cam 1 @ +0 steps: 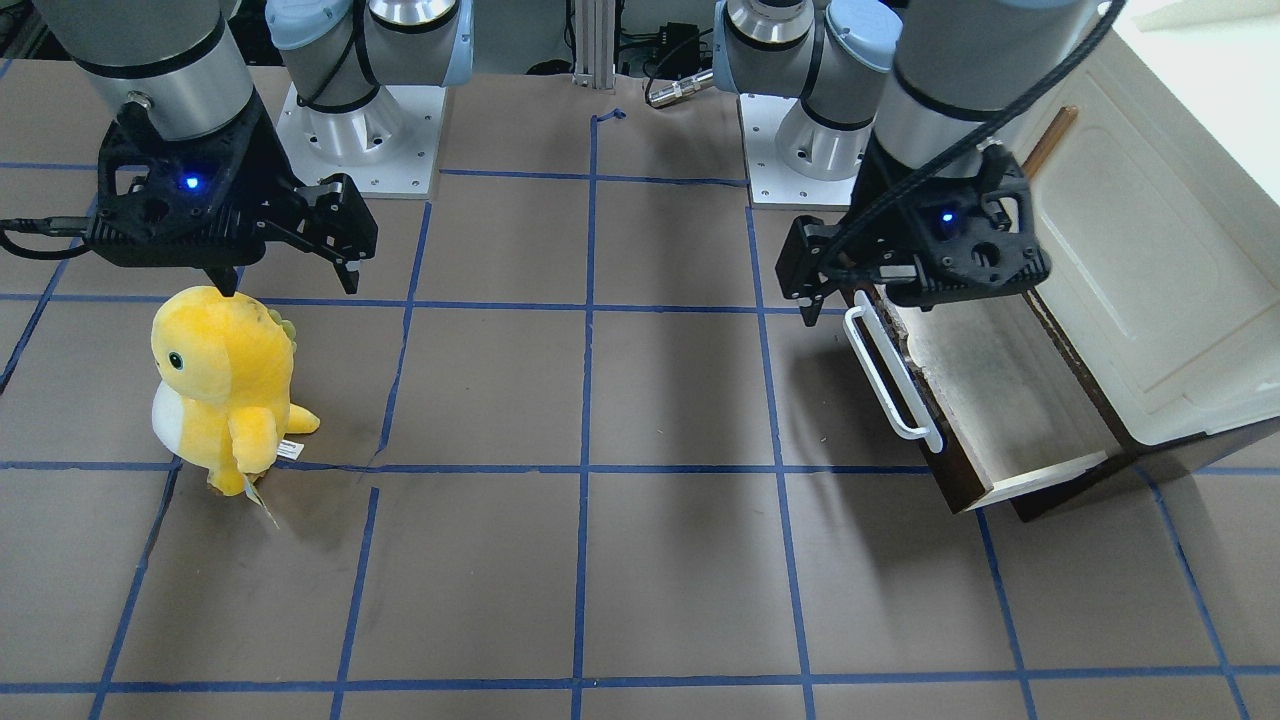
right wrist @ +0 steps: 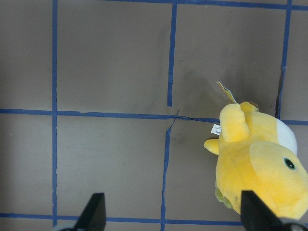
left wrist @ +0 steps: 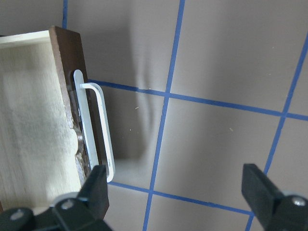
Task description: Pull drawer sideways
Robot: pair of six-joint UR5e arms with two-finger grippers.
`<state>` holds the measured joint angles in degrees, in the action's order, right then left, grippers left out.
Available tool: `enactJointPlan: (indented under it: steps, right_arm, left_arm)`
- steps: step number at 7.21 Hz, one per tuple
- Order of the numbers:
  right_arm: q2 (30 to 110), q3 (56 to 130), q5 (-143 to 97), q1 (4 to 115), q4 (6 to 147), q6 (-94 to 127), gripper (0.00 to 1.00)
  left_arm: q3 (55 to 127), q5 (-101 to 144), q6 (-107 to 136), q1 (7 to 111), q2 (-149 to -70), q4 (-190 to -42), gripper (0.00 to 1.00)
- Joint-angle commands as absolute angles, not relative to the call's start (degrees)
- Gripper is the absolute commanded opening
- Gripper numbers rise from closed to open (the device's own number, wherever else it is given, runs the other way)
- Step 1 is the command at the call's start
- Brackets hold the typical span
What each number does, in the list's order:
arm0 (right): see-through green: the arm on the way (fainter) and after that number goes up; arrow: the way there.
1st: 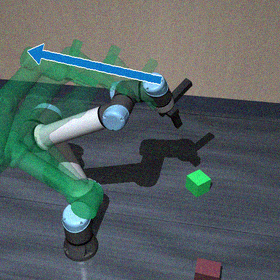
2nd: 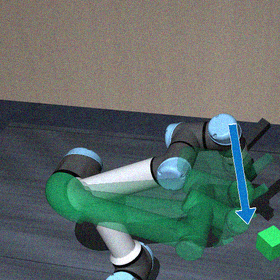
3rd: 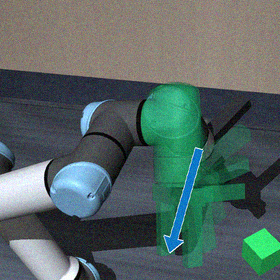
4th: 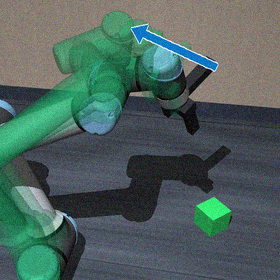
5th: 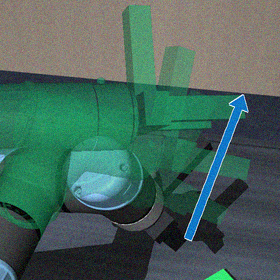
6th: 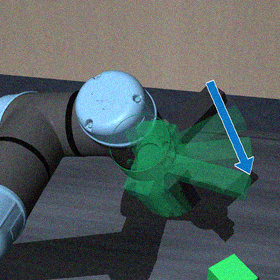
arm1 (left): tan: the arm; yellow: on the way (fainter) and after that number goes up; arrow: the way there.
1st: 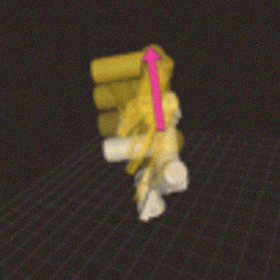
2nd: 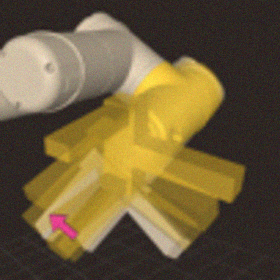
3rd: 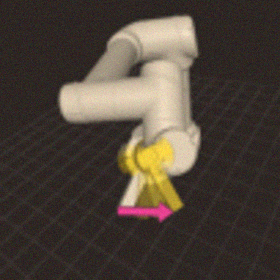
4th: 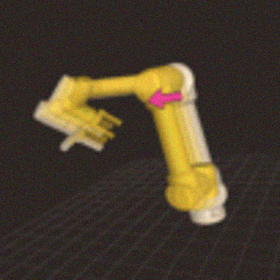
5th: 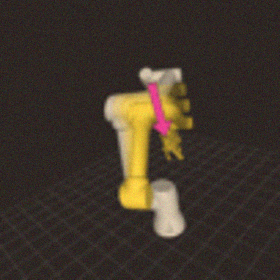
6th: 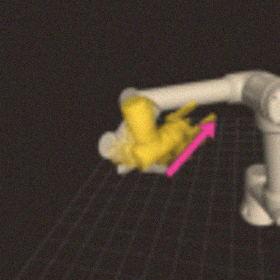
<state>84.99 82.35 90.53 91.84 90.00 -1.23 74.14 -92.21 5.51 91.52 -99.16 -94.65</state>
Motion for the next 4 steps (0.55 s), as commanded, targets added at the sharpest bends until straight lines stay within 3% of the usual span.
enactJointPlan:
  steps: [1, 4]
  right_arm:
    - [84.99, 82.35, 90.53, 91.85, 90.00, -1.23, 1.00]
    - [84.99, 82.35, 90.53, 91.85, 90.00, -1.23, 1.00]
  left_arm:
    - [77.93, -89.30, -5.68, 85.10, -95.47, -94.40, 1.00]
    - [85.06, -89.82, -5.71, 85.43, -91.59, -89.93, 1.00]
